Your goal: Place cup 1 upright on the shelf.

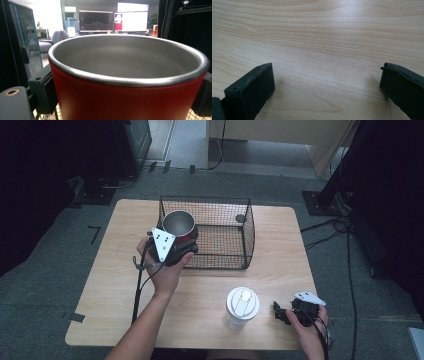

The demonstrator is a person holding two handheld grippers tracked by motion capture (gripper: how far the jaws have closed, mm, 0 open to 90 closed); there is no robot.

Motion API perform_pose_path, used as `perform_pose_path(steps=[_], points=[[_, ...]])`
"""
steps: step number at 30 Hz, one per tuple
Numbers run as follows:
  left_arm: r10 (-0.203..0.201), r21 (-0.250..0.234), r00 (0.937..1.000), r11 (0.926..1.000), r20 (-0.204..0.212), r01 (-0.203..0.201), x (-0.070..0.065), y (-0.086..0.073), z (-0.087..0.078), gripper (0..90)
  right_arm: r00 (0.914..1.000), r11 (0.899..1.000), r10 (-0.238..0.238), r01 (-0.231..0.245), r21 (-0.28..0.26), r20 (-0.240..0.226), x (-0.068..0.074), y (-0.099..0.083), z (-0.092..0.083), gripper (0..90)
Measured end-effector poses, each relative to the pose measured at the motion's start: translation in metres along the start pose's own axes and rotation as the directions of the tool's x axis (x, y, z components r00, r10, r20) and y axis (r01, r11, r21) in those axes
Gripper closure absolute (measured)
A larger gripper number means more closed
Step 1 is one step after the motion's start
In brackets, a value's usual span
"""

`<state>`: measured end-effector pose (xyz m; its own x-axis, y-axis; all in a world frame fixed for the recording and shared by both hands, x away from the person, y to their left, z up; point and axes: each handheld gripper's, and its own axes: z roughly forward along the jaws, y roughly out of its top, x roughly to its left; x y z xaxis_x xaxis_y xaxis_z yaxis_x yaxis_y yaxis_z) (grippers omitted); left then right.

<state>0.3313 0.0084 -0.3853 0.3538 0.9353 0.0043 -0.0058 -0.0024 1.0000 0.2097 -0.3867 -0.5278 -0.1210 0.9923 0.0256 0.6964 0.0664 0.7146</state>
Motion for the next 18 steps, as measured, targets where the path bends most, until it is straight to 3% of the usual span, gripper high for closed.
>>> perform_pose_path(steps=[5,11,15,18], points=[[-0.013,0.016,0.9999,0.9998,0.004,0.013,0.001,-0.004,0.008,7.7,1.0000,1.000,-0.001,0.001,0.001,-0.001,0.000,0.000,0.000,0.0],[-0.002,0.046,0.9996,0.9989,-0.028,0.003,-0.002,-0.010,0.019,7.7,1.0000,1.000,-0.002,0.002,0.002,-0.001,0.000,0.000,0.000,0.0],[-0.055,0.052,0.9969,0.9970,-0.057,0.058,0.002,-0.013,0.029,7.7,1.0000,1.000,-0.003,0.003,0.001,-0.005,0.000,0.001,0.000,0.0],[-0.058,0.051,0.9964,0.9968,-0.061,0.061,0.006,-0.014,0.035,7.7,1.0000,1.000,-0.004,0.004,0.002,-0.007,0.000,0.001,0.001,0.0]])
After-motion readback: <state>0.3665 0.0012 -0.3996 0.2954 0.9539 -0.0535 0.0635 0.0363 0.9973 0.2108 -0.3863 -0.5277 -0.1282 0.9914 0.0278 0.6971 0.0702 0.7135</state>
